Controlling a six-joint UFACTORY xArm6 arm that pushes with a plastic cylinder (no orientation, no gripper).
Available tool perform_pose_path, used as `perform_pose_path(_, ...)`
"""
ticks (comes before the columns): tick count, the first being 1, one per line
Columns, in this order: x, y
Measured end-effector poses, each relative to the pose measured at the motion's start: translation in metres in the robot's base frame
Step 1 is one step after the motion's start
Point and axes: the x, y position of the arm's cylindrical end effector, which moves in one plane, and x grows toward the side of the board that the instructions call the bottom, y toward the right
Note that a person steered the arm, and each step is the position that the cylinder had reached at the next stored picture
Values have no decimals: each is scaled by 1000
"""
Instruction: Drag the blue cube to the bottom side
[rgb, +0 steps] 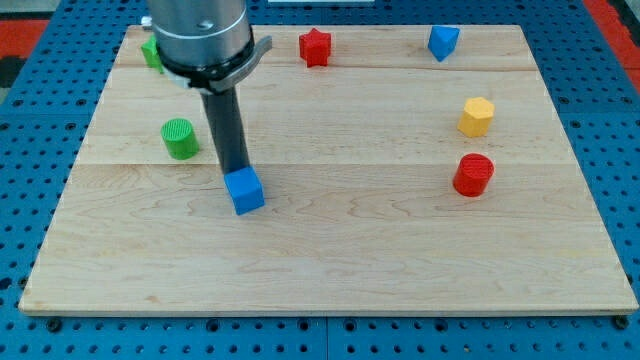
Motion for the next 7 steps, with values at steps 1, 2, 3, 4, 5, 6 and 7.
perform_pose_path(1,41,25)
perform_pose_path(2,59,70)
perform_pose_path(3,50,95)
perform_pose_path(4,52,209)
perform_pose_path(5,28,297)
perform_pose_path(6,18,314)
perform_pose_path(7,-9,244)
